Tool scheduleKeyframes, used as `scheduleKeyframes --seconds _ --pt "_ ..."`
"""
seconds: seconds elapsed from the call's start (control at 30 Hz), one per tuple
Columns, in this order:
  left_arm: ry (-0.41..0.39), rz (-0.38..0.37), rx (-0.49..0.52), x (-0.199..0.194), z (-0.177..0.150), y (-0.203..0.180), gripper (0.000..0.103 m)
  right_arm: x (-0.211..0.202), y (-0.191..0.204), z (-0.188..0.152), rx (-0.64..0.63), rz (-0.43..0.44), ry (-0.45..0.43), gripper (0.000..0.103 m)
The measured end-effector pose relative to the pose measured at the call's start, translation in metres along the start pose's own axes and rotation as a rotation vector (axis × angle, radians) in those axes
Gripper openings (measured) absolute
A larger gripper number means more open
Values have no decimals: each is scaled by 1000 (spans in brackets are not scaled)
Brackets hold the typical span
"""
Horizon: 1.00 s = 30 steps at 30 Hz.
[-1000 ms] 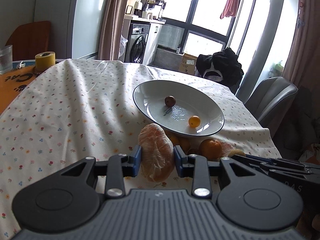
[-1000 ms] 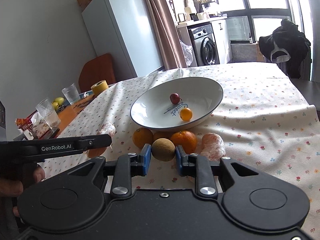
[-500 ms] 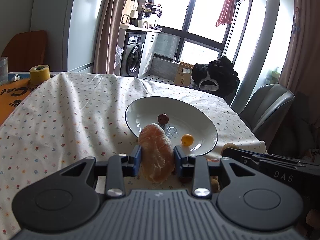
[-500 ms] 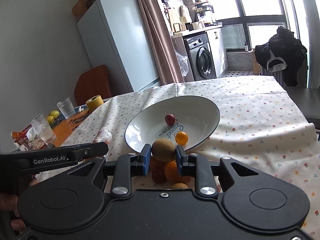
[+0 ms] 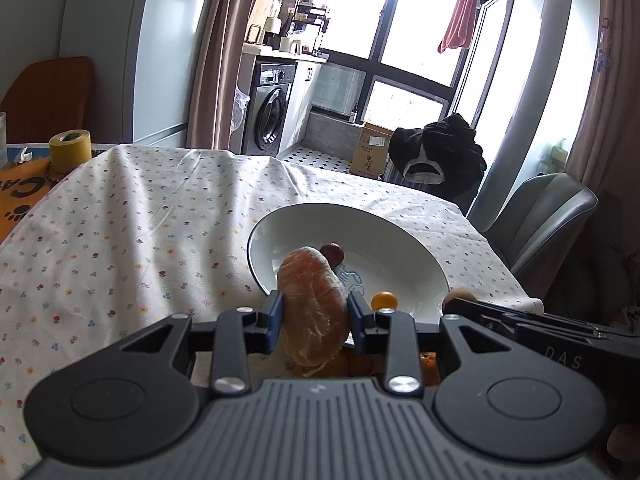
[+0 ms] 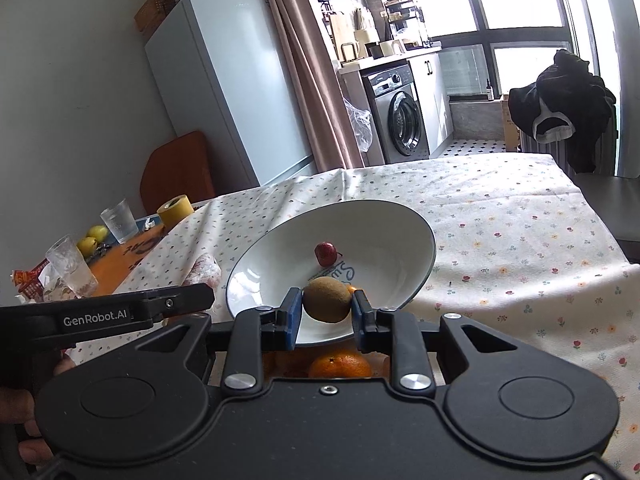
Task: Organize fruits
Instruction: 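Lower the tangerine into the bowl with the left tool while the right tool drops the kiwi, then withdraw both open tools from the bowl toward the remaining fruit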
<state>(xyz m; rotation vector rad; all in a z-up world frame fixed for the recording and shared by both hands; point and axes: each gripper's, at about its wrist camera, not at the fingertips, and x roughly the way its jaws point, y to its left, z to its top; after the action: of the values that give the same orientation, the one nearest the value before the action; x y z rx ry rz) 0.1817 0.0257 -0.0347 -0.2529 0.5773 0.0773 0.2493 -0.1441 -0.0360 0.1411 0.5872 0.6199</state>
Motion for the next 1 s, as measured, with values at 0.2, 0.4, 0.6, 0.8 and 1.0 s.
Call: scheduleKeyframes --seconds 0.2,0.4,0.6,0.8,1.0 --pt "30 -14 4 18 2 -2 33 14 -5 2 10 -12 9 25" --pt "44 -41 6 33 7 -5 33 23 -8 3 18 -15 20 27" --pt "39 -23 11 31 7 -4 43 17 -11 6 37 -26 -5 46" --pt "1 17 15 15 7 1 78 6 -19 3 76 -44 -11 52" --pt "-9 15 9 -1 3 3 85 -8 -19 -4 84 -49 -13 63"
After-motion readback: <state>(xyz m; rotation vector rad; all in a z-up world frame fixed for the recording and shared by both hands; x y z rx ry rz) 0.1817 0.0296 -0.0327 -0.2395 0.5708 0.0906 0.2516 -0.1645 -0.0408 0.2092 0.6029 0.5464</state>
